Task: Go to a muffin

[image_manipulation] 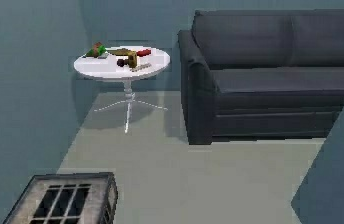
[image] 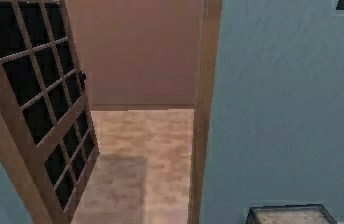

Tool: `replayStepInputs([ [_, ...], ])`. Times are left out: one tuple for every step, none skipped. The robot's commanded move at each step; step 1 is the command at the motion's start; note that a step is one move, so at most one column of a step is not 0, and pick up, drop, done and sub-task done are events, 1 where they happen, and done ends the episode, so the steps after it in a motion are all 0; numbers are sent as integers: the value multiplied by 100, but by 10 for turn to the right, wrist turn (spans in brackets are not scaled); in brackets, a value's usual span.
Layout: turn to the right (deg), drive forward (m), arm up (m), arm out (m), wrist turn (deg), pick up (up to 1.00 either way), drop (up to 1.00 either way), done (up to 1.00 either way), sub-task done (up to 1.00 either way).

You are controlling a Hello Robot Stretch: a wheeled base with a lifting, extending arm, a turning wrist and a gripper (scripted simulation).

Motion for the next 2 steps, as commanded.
replayStepInputs([
  [-210, 0, 0, 0, 0, 0, 0, 0, 0],
  [0, 70, 0, 0, 0, 0, 0, 0, 0],
])
